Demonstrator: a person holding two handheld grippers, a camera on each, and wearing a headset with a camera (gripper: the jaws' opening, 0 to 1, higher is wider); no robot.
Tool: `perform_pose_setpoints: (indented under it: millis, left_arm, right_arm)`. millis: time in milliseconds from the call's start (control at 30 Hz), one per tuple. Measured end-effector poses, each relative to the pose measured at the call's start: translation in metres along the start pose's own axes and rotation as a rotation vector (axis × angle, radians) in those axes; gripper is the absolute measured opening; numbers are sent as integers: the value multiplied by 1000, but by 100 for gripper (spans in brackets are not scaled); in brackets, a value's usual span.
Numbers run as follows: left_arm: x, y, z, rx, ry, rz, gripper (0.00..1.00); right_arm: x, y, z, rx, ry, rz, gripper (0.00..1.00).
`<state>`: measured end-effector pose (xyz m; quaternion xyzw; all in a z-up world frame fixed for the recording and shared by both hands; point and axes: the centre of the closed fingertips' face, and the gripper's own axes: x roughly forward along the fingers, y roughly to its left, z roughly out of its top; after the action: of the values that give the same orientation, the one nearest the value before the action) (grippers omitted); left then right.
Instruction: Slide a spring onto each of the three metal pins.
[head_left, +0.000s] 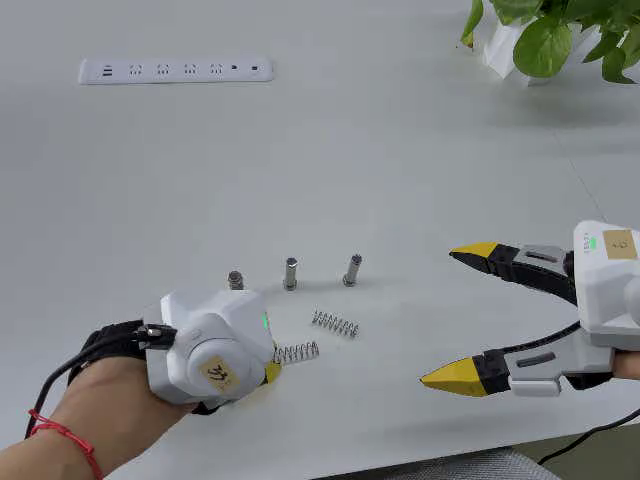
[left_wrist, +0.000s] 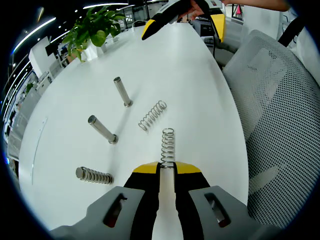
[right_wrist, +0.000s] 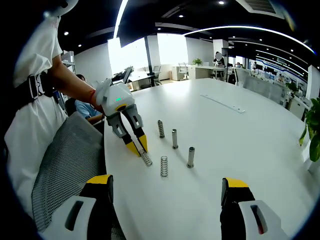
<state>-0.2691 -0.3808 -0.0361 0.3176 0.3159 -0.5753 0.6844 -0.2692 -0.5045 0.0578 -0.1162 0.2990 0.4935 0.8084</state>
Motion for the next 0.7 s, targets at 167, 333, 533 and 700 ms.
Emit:
perform_pose_setpoints:
  millis: [167,333,533,700]
  left_arm:
    - [0,0,1,4,-1,3,7]
    - [0,-1,1,7,-5,1,7]
    - [-1,-3,1,1,-14,-3,6]
    - [-3,-7,0,-5,-25,-7,6]
  right_arm:
    - [0,-1,1,1,0,-4,89]
    - [0,-1,-1,3,1,1,89]
    - [3,1,-1,4,3,6,88]
    - [6,5,1,3,2,14,88]
